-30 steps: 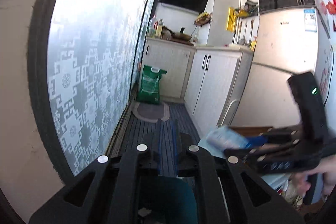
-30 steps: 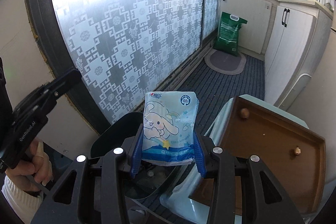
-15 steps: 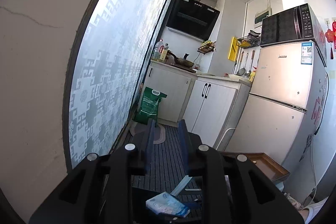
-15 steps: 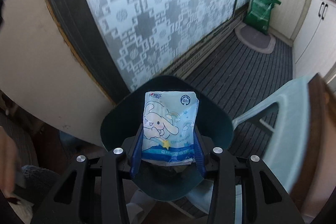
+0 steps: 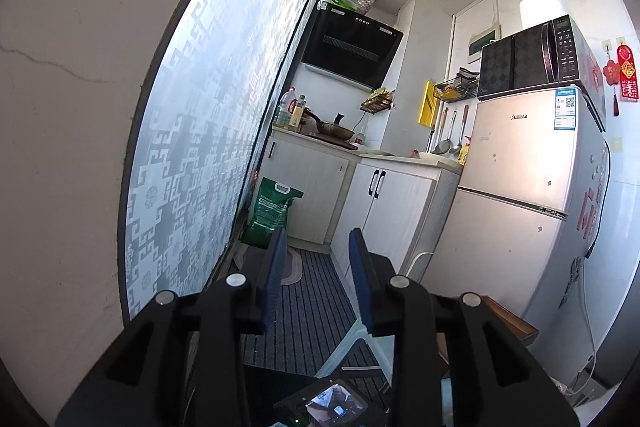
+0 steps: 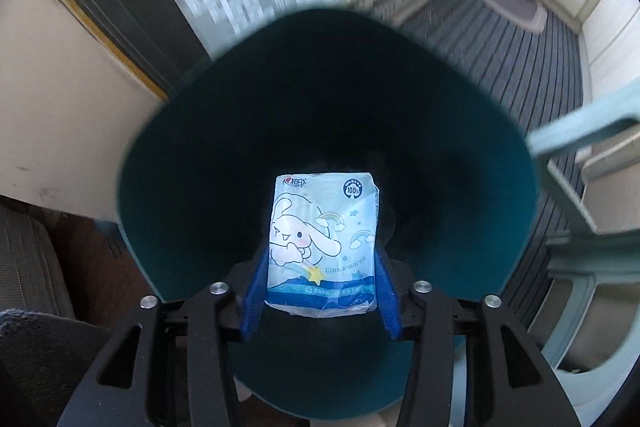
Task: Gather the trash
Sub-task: 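Lower the tissue pack into the bin and open the right tool, then bring both tools back from the bin toward the tray, then grasp the round brown nut with the left tool while the right grasps the walnut shell, then carry the nut and walnut shell with both tools over the bin, then open the left tool to drop the nut into the bin, then open the right tool to drop the walnut shell into the bin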
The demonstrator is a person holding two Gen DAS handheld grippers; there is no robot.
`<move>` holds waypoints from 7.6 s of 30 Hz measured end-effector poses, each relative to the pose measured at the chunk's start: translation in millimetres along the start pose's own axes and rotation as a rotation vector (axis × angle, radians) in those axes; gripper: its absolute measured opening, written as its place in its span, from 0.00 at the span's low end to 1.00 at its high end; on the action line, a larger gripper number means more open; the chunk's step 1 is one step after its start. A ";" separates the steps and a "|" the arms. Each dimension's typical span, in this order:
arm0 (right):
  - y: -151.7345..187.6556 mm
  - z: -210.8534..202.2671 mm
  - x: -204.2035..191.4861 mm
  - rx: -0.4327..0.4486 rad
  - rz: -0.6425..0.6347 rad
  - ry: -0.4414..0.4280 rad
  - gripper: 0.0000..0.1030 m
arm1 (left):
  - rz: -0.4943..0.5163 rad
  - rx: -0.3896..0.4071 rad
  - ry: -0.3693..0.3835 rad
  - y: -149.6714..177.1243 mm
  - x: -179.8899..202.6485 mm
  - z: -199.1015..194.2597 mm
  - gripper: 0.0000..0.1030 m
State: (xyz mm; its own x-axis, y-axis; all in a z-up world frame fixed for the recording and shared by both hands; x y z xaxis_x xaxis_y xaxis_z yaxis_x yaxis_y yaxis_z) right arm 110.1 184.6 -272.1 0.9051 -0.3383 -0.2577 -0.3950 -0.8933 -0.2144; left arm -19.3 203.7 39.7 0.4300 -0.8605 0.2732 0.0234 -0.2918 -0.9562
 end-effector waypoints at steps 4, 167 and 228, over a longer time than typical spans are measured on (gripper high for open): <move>-4.4 -11.0 -5.8 0.039 -0.026 0.010 0.48 | 0.001 0.003 0.011 -1.7 2.1 -1.1 0.32; 10.6 -266.1 63.1 0.619 0.058 0.086 0.19 | 0.109 -0.588 -0.130 87.2 -3.0 114.8 0.20; -8.9 -83.0 23.2 0.145 -0.015 0.055 0.19 | 0.054 -0.233 -0.081 36.6 -17.8 40.3 0.10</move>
State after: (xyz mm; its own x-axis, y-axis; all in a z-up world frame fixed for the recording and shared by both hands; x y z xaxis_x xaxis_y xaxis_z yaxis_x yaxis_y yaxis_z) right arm 147.7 160.1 -198.0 0.9168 -0.3446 -0.2019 -0.3963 -0.8478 -0.3524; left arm 10.3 225.1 -4.4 0.4963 -0.8438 0.2042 -0.2058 -0.3429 -0.9166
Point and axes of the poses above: each gripper's, at about its wrist camera, not at the fingertips, and z roughly the way its jaws point, x to its right, y to its underside, the point moved 6 cm from there along z, roughly the way its jaws point, and after that the axes turned 11 degrees about -y, right-handed, at the moved point
